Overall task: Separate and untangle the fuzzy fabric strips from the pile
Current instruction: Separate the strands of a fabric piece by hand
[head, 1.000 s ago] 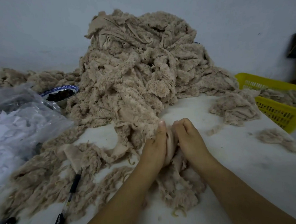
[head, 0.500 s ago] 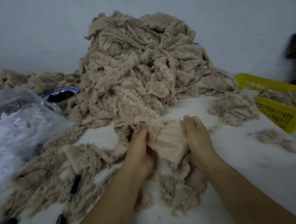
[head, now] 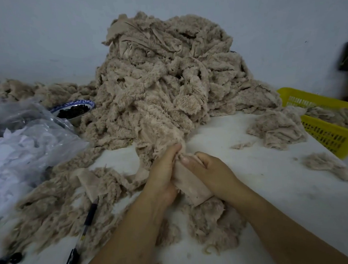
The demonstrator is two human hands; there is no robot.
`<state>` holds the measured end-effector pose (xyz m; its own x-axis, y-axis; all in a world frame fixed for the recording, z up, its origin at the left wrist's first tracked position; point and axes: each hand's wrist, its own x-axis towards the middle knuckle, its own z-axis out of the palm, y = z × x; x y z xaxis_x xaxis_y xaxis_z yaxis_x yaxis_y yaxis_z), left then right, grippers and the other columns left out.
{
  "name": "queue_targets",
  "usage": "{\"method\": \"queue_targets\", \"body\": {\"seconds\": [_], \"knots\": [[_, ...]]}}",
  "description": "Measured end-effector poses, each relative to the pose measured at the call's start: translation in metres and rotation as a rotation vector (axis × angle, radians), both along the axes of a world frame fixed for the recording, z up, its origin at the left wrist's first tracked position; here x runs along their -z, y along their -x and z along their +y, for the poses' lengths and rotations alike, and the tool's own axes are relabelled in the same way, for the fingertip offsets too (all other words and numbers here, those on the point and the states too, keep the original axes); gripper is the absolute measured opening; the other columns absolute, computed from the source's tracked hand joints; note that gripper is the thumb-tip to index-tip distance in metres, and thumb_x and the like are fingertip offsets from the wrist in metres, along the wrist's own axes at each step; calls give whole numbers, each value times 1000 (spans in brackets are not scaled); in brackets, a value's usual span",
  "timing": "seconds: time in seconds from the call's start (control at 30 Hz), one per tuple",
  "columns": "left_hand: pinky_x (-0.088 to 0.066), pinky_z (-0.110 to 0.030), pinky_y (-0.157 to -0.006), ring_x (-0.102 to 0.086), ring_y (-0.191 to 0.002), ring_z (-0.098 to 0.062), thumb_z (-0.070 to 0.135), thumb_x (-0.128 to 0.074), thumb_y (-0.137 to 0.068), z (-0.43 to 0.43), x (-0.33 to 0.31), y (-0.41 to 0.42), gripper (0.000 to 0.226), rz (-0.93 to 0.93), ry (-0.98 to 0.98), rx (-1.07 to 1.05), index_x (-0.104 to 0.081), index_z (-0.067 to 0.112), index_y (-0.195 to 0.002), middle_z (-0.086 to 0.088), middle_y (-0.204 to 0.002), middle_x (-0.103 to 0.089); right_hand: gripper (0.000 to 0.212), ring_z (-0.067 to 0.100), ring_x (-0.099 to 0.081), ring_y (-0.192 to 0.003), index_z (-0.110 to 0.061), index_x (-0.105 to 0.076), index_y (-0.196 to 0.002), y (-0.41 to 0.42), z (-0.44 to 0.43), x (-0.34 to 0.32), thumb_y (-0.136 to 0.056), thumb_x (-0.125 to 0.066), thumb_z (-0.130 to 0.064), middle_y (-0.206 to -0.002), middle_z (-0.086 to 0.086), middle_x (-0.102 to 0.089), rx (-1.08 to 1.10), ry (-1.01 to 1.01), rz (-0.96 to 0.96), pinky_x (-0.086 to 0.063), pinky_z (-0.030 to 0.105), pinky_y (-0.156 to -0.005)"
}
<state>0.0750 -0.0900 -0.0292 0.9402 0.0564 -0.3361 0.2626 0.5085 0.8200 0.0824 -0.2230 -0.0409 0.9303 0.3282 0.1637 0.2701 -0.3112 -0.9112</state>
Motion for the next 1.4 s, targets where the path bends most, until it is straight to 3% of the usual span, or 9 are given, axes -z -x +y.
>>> {"method": "queue_targets", "body": {"seconds": [0.2,0.3,0.47,0.57,0.67,0.83,0.93,1.17,1.4], "knots": [[-29,-16,-30,-33,-30,-5,27,-54,-97,35,-1,-14,31,-36,512,-300,-49,21,-66,8,-43,-41,48,4,-32,-50,-28,-39,-59,9,-2,-5,-96,-48,-57,-56,-13,-32,-89,-121,-60,-29,16,-50],[-24,-16,-31,-29,-32,-5,13,-54,-88,33,3,-15,18,-117,648,-292,-52,16,-71,5,-50,-42,53,25,-64,-70,-6,-61,-90,3,-5,-10,-93,-50,-57,-76,12,-65,172,-224,41,-51,42,-65],[-21,-15,-32,-28,-32,-4,8,-45,-79,44,7,-18,10,-173,720,-276,-47,17,-74,6,-46,-35,33,18,-74,-82,-15,-71,-95,-24,-34,-13,-97,-56,-44,-88,4,-77,485,-818,318,-59,34,-67],[-45,-18,-59,-64,-62,-11,21,-49,-90,41,0,-14,13,-215,593,-216,-54,14,-99,-4,-74,-68,26,10,-74,-79,-21,-68,-97,-31,-47,-16,-98,-55,-43,-82,-5,-77,529,-887,322,-56,32,-68],[-56,-29,-84,-68,-110,-25,71,-51,-79,10,0,-3,79,-181,180,90,-56,7,-126,-11,-122,-69,22,10,-71,-77,-17,-65,-100,-31,-35,-10,-101,-52,-35,-83,-2,-73,424,-890,358,-55,32,-73],[-51,-16,-72,-69,-83,-1,66,-64,-78,-14,9,12,44,-375,-746,402,-72,25,-93,18,-87,-74,22,19,-68,-83,-12,-60,-91,-27,-31,-14,-102,-50,-28,-89,7,-69,313,-928,356,-60,33,-69],[-38,-26,-58,-50,-58,-10,35,-65,-94,-12,13,12,30,-369,-880,402,-58,16,-72,9,-63,-55,18,15,-73,-87,-15,-63,-100,-31,-41,-16,-102,-51,-29,-94,2,-74,385,-1016,370,-61,32,-68],[-49,-38,-99,-65,-101,-26,13,-71,-80,12,-5,9,43,-99,281,353,-65,-1,-121,-17,-111,-68,15,14,-62,-75,-16,-55,-99,-37,-56,-8,-106,-43,-22,-90,5,-62,543,-1135,321,-58,25,-59],[-55,-30,-53,-63,-61,-22,-13,-85,-40,27,-7,6,61,-148,713,223,-57,2,-93,-14,-77,-62,18,6,-51,-43,-15,-53,-93,-35,-54,-10,-106,-43,-21,-58,0,-50,589,-1128,288,-57,24,-55]]}}
